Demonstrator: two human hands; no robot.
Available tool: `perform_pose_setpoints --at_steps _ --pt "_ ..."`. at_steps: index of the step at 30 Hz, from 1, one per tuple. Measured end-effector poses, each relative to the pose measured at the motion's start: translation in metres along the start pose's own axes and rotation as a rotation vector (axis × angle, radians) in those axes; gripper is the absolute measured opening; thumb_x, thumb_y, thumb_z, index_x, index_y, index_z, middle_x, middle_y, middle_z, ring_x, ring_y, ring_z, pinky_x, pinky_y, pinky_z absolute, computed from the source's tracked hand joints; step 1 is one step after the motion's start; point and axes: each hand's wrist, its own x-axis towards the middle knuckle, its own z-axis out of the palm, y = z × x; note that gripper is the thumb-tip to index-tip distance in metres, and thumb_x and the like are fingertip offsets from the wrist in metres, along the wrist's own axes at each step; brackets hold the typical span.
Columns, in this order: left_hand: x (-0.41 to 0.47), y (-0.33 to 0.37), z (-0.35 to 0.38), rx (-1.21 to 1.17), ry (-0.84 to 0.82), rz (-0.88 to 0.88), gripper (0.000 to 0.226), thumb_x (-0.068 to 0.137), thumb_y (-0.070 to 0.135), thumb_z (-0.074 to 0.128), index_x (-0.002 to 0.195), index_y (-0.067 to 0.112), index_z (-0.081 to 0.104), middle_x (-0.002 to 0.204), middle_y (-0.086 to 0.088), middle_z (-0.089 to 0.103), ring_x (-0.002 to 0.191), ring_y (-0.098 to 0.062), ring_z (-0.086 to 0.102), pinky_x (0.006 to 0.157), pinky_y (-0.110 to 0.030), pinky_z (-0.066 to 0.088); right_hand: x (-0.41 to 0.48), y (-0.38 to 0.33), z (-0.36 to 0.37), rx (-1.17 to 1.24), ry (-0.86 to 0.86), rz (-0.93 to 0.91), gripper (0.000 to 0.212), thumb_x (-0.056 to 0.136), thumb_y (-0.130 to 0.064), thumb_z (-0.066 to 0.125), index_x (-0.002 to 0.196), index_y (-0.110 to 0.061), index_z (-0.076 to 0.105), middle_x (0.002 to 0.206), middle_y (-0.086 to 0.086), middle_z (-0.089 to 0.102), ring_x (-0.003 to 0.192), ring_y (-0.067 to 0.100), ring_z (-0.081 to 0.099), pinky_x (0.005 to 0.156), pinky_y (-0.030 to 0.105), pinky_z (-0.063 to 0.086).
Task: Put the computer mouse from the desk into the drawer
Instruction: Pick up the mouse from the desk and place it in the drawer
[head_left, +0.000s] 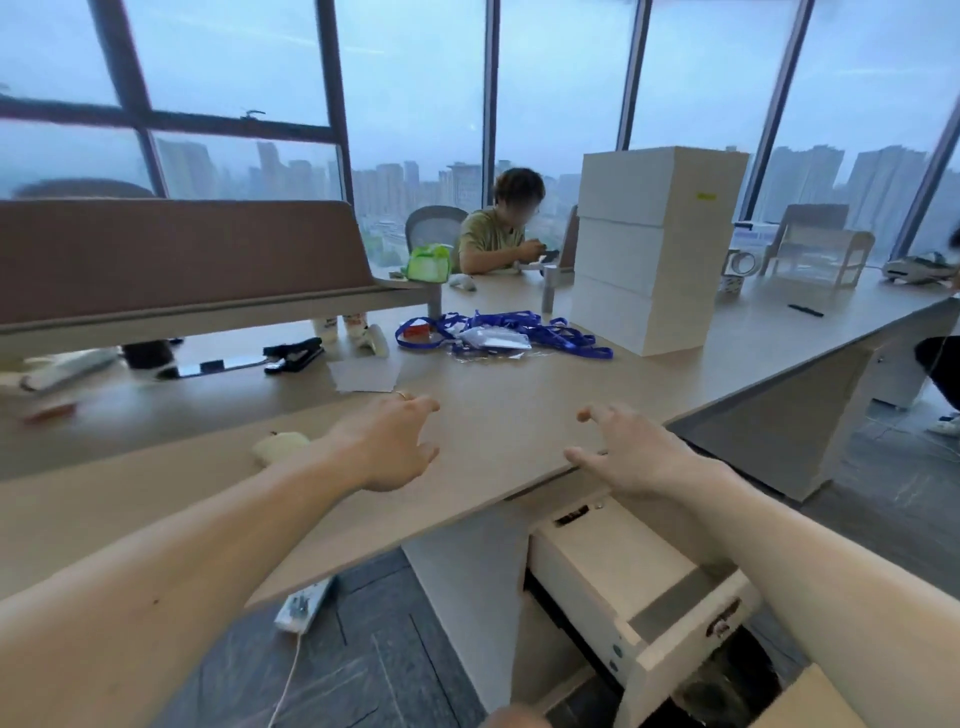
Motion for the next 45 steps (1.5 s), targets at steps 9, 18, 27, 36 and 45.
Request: perform_pose_setpoints --at_steps 9,18,27,36,45 --pt "-0.080 -0.171 -0.042 0.092 -0.039 -0.395 0.072 0.091 0.059 0.052 0.150 0.022 0.036 0.153 -0.004 0.040 0.139 -0.023 0.038 0.112 -0.037 0.032 0.069 -0.160 0.027 -0.026 -0.082 -0.348 0.065 0.092 -0.057 0.053 0.148 -0.026 0.041 0.147 0.004 0.046 0.129 0.026 0.049 0.102 0.041 0.042" --pt "-0.106 -0.222 0.034 0.034 -0.094 -0.523 0.092 0.071 0.083 0.036 0.148 0.033 0.033 0.156 -0.002 0.035 0.141 -0.025 0.032 0.111 -0.046 0.033 0.096 -0.213 0.120 -0.015 -0.227 -0.431 0.068 0.090 -0.061 0.051 0.148 -0.030 0.036 0.146 0.000 0.044 0.133 0.025 0.045 0.103 0.046 0.045" --pt "-0.113 -0.228 0.077 0.095 0.061 -0.546 0.088 0.077 0.084 0.011 0.151 0.038 0.025 0.162 0.004 0.025 0.145 -0.021 0.022 0.116 -0.045 0.017 0.101 -0.209 0.152 -0.026 -0.070 -0.499 0.074 0.088 -0.073 0.036 0.151 -0.034 0.029 0.151 -0.002 0.044 0.134 0.025 0.043 0.107 0.044 0.039" --pt "-0.112 -0.229 0.084 0.103 0.102 -0.529 0.087 0.079 0.083 0.011 0.152 0.037 0.022 0.163 0.005 0.019 0.148 -0.018 0.014 0.118 -0.046 0.011 0.109 -0.291 0.161 0.501 -0.088 -0.357 0.103 0.070 -0.070 0.068 0.153 -0.035 0.018 0.148 0.006 0.042 0.139 0.028 0.036 0.109 0.048 0.036" --pt "-0.101 -0.222 0.078 0.060 0.115 -0.451 0.086 0.077 0.080 0.015 0.149 0.034 0.030 0.160 0.004 0.026 0.146 -0.019 0.021 0.119 -0.043 0.012 0.119 -0.283 0.170 0.336 0.024 -0.353 0.073 0.089 -0.032 0.060 0.152 -0.023 0.023 0.133 0.017 0.055 0.123 0.035 0.046 0.101 0.046 0.041"
